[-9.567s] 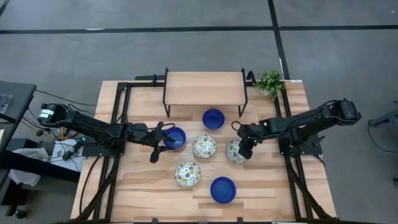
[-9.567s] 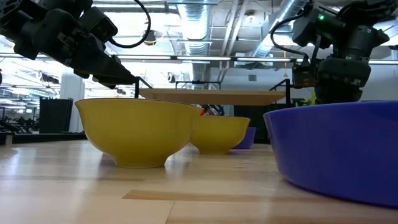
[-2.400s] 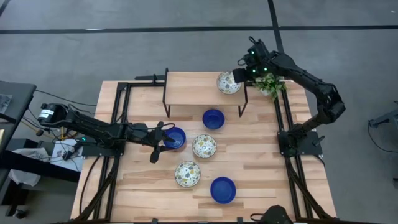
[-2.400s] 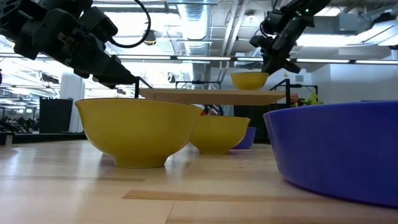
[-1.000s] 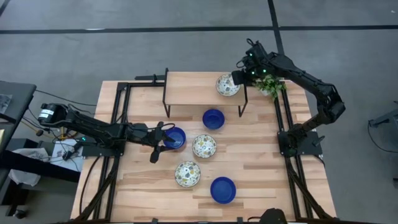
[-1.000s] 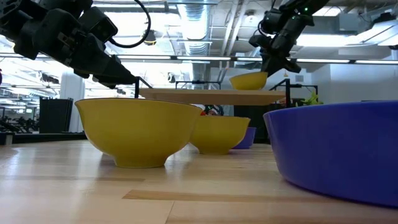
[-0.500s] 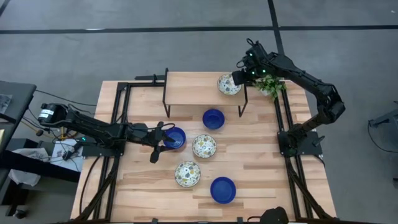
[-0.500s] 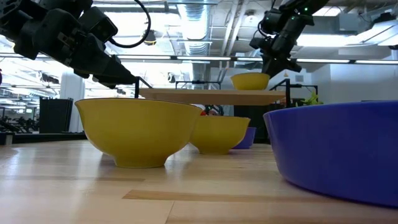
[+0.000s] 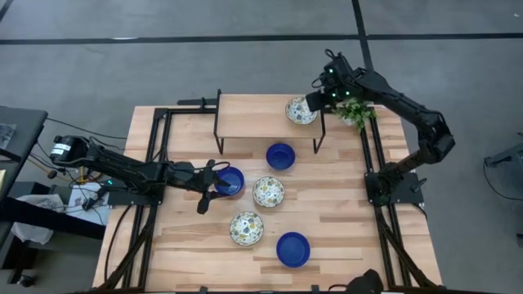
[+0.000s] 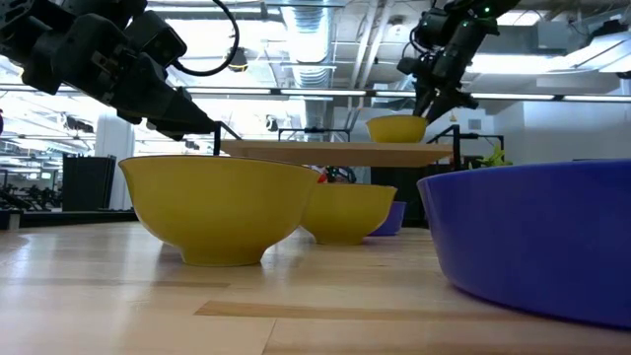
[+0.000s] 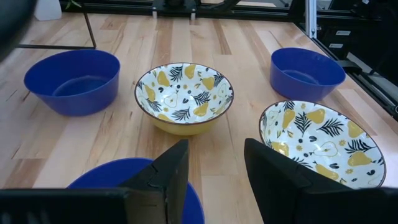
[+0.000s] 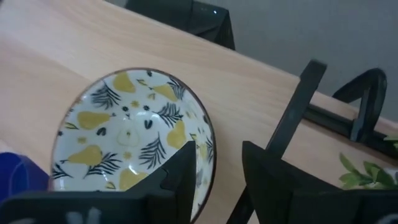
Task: Pick & Place Mini bowls
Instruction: Stack the bottom yellow patterned bowl on the yellow patterned bowl on the shelf
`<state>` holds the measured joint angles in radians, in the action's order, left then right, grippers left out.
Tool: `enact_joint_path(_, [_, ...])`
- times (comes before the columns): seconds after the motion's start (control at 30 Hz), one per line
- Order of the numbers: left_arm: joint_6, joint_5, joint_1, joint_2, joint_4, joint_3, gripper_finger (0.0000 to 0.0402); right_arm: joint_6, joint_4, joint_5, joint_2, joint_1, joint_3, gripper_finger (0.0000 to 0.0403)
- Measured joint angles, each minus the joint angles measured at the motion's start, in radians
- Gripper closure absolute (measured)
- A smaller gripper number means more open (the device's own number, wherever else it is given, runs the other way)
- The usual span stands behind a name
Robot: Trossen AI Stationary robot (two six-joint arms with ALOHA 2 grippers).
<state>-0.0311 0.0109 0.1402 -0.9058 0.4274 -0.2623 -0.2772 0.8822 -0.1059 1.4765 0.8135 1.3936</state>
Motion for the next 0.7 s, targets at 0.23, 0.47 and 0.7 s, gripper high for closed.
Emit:
enact_joint_path(0.23, [0.02,0.0,0.0,0.0,0.0,0.0,0.0248,0.069,-0.002,0.0,-0.064,-0.009,0.047,0.0284])
enact_joint_path(0.47, [0.017,0.082,0.008,-0.011,0.0,0.0,0.0248,0.095,0.016,0.001,-0.169,-0.078,0.044,0.0295])
enact_joint_path(0.7, [0.028,0.178,0.081,-0.105,-0.004,-0.016,0.0248,0.085,-0.057,0.028,-0.318,-0.29,-0.07,0.0302])
